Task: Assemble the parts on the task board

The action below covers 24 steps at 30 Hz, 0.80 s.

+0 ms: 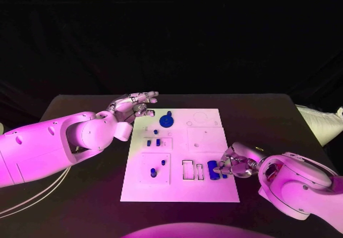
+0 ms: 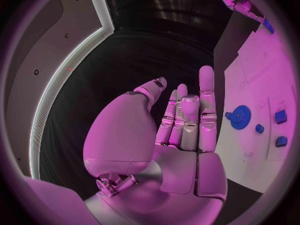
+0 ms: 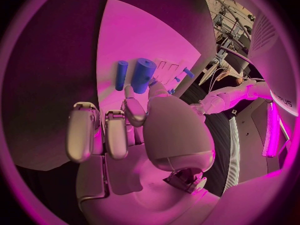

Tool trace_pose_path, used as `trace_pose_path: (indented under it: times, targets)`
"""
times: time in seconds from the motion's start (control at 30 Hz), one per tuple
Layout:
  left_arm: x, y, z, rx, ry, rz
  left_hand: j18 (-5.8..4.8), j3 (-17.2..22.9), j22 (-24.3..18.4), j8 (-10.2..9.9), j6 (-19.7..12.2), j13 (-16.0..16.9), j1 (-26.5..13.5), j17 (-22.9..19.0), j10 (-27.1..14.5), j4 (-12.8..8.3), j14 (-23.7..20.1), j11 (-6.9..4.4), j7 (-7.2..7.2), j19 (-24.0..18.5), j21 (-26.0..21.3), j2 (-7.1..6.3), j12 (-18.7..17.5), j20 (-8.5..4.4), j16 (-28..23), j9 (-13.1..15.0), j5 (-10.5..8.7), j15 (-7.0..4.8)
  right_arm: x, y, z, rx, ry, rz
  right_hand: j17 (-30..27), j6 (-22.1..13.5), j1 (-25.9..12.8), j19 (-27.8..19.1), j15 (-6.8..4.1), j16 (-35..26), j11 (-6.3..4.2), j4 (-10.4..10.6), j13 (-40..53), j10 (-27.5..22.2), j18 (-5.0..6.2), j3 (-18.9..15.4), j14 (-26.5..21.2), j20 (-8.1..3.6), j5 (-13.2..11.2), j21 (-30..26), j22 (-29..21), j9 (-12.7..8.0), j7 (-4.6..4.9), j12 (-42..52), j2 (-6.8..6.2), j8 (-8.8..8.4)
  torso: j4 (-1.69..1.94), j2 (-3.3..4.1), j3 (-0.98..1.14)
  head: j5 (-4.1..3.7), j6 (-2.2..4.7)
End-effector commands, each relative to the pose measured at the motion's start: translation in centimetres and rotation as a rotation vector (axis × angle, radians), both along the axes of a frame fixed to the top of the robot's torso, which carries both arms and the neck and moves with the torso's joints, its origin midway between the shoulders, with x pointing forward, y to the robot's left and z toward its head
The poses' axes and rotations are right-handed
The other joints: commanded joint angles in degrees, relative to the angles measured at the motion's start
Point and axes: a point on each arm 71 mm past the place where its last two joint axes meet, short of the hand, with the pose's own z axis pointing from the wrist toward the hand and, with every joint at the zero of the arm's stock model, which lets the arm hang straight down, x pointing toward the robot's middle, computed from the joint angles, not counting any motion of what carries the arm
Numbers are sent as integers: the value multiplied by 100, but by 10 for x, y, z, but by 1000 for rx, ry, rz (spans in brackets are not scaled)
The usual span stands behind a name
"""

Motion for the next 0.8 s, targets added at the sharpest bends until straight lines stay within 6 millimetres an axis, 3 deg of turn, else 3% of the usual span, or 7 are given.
trace_pose_path:
  times: [0.03,0.8]
  targets:
    - [-1,-1,1,-9,-7,-18,102,-37,-5,-12,-39,-6,12,-10,-13,4,-45,30,-7,34,-20,46,-7,2,-13,0,20,5,0,2,-1,-38,-11,18,439,-41,-28,24,-22,30,16,9,4,8,-102,-37,422,4,-27,22,14,11,4,20,4,13,0,-1,-2,13,-11]
    - [-1,-1,1,-10,-6,-20,102,-42,-8,-11,-40,-9,7,-10,-13,8,-46,31,-6,34,-22,50,-6,3,-12,0,20,6,6,19,-26,-74,41,48,457,-16,11,26,-31,42,1,7,131,12,-106,-157,423,0,-68,38,42,97,-18,78,84,125,-5,0,-1,57,-50]
